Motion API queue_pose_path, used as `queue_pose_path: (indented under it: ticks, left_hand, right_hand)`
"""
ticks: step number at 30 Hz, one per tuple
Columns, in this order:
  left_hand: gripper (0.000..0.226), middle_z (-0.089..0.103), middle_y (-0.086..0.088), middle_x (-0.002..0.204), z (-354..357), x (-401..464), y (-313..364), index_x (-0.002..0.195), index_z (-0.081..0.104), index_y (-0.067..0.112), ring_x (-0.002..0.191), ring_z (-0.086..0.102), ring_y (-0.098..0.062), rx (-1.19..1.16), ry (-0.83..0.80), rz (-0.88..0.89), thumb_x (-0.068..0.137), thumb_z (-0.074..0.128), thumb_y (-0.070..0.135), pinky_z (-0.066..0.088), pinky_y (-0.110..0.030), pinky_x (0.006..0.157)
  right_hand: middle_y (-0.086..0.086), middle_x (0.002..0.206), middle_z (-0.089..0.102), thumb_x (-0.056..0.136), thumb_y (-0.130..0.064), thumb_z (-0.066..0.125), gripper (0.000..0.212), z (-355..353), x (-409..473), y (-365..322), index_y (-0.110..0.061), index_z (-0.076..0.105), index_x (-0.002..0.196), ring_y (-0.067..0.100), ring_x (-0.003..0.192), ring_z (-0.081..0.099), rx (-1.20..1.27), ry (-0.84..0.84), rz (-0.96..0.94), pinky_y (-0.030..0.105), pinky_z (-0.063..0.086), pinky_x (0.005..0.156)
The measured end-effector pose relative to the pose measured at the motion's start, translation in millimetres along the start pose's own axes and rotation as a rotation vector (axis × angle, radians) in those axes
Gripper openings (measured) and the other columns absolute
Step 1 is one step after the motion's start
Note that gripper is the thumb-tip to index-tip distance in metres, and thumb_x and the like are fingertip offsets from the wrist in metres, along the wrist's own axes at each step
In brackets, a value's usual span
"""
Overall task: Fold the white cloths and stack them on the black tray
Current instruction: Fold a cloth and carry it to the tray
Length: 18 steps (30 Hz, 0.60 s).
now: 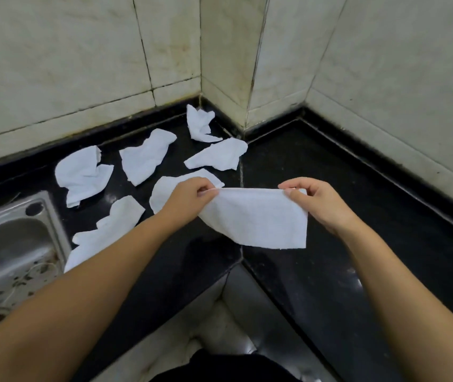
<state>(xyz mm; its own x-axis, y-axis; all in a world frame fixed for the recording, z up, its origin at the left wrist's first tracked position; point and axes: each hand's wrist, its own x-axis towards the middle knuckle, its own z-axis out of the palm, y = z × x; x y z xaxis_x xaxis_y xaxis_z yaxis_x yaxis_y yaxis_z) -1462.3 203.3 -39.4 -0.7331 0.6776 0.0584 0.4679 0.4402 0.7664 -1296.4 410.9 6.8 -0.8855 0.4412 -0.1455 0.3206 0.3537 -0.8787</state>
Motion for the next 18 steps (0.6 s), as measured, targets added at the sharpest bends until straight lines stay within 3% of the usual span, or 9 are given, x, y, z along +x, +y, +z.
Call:
queue_pose_path:
  ticks: [4,6,10,12,14,18]
  left_hand:
    - [0.013,0.063,0.011,0.081,12.4,19.5,31.3,0.083,0.067,0.010,0.081,0.055,-0.004,-0.068,0.014,0.008,0.089,0.059,0.019,0.041,-0.012,0.070]
    - [0.010,0.062,0.014,0.080,22.0,27.0,47.9,0.083,0.067,0.013,0.080,0.055,-0.001,-0.039,-0.029,0.066,0.088,0.060,0.018,0.039,-0.009,0.070]
    - [0.008,0.062,0.005,0.089,40.5,42.7,72.0,0.086,0.068,0.015,0.083,0.054,-0.006,0.082,-0.149,0.185,0.089,0.060,0.018,0.038,-0.016,0.070]
    - [0.010,0.060,0.001,0.092,50.0,51.8,84.5,0.090,0.068,0.012,0.084,0.054,-0.011,0.123,-0.103,0.213,0.090,0.059,0.016,0.036,-0.020,0.071]
    - [0.011,0.060,-0.002,0.093,60.7,57.5,101.9,0.091,0.068,0.011,0.085,0.053,-0.013,0.098,-0.006,0.242,0.091,0.057,0.015,0.035,-0.021,0.072]
    - [0.008,0.062,0.007,0.085,82.2,55.4,135.6,0.090,0.065,0.017,0.078,0.055,-0.005,-0.171,0.038,0.201,0.091,0.057,0.017,0.041,-0.014,0.070]
  right_hand:
    - [-0.006,0.081,0.068,0.090,-0.019,0.062,0.011,-40.5,-15.6,18.0,-0.018,0.068,0.081,0.013,0.077,0.062,-0.130,-0.086,0.092,0.033,0.051,0.076]
    - [-0.003,0.077,0.066,0.089,-0.019,0.063,0.012,-61.5,-22.3,28.0,-0.016,0.064,0.078,0.015,0.073,0.061,-0.180,-0.047,0.112,0.037,0.053,0.076]
    - [0.002,0.087,0.066,0.090,-0.024,0.061,0.017,-105.3,-31.7,43.1,-0.009,0.062,0.080,0.020,0.080,0.058,-0.299,0.265,0.059,0.033,0.044,0.073]
    - [0.003,0.093,0.060,0.090,-0.022,0.061,0.019,-121.3,-37.0,45.4,-0.005,0.060,0.082,0.018,0.085,0.054,-0.315,0.430,0.023,0.029,0.039,0.075]
    - [-0.001,0.101,0.056,0.091,-0.020,0.060,0.009,-132.2,-42.9,45.2,-0.012,0.060,0.087,0.013,0.092,0.052,-0.298,0.565,-0.036,0.024,0.037,0.080]
    - [-0.009,0.083,0.062,0.093,-0.021,0.057,0.008,-151.4,-58.0,52.6,-0.018,0.059,0.085,-0.003,0.072,0.056,-0.094,0.630,-0.063,0.013,0.042,0.066]
